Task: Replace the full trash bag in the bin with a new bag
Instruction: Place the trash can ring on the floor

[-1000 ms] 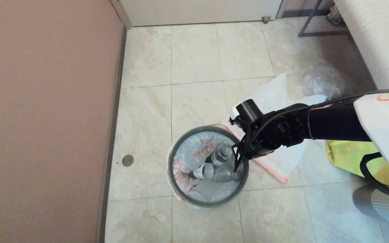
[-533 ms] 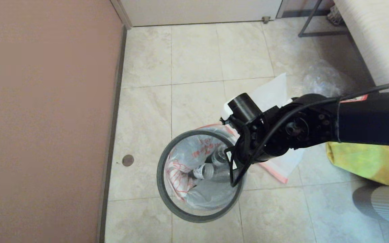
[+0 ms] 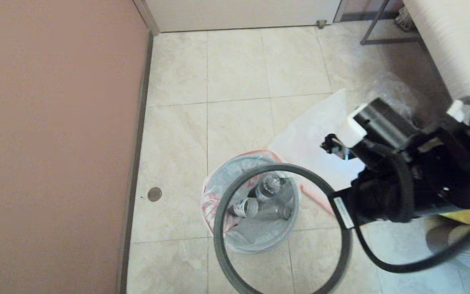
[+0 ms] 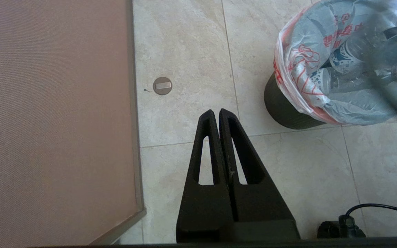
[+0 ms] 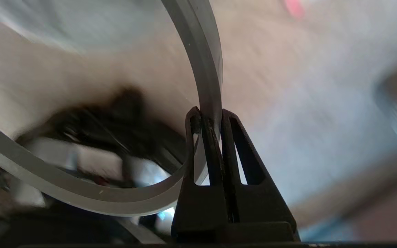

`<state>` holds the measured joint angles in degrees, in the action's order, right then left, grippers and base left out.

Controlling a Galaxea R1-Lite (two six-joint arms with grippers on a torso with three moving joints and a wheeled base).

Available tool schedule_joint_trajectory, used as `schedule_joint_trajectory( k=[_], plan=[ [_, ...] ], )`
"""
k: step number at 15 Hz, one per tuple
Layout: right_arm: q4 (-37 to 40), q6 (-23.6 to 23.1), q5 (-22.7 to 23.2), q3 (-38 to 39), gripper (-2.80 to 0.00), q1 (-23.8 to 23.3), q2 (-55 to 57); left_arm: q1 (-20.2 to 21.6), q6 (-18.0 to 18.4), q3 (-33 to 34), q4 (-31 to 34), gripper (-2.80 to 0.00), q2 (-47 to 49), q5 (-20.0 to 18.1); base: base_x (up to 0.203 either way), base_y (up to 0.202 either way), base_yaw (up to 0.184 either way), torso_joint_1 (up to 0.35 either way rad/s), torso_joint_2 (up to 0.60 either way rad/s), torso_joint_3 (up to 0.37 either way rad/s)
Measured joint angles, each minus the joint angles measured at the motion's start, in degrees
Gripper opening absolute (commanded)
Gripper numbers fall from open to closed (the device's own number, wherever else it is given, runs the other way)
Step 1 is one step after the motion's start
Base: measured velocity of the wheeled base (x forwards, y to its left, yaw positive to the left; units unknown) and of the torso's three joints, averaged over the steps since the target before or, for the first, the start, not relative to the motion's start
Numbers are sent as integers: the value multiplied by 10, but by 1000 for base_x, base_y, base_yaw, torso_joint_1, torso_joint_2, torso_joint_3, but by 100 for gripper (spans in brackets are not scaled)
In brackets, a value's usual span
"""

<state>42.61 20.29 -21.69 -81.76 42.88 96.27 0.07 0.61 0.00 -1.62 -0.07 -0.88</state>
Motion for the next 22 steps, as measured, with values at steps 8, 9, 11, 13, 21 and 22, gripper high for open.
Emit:
schedule_joint_trajectory(
  k=[8, 9, 11, 13, 21, 22],
  plan=[
    [-81, -34, 33, 353, -280, -235, -193, 0, 0, 0, 0, -280, 0, 0, 0, 0, 0, 0, 0, 0],
    [-107, -56, 49, 377, -280, -288, -192, 0, 0, 0, 0, -280, 0, 0, 0, 0, 0, 0, 0, 0],
    [-155, -109, 81, 403, -280, -384, -172, 0, 0, 0, 0, -280, 0, 0, 0, 0, 0, 0, 0, 0],
    [-219, -165, 103, 413, -280, -461, -110, 0, 0, 0, 0, -280, 0, 0, 0, 0, 0, 0, 0, 0],
    [-597, -275, 124, 368, -280, -555, 282, 0, 0, 0, 0, -280, 0, 0, 0, 0, 0, 0, 0, 0],
    [-632, -285, 125, 345, -280, -558, 319, 0, 0, 0, 0, -280, 0, 0, 0, 0, 0, 0, 0, 0]
  ],
)
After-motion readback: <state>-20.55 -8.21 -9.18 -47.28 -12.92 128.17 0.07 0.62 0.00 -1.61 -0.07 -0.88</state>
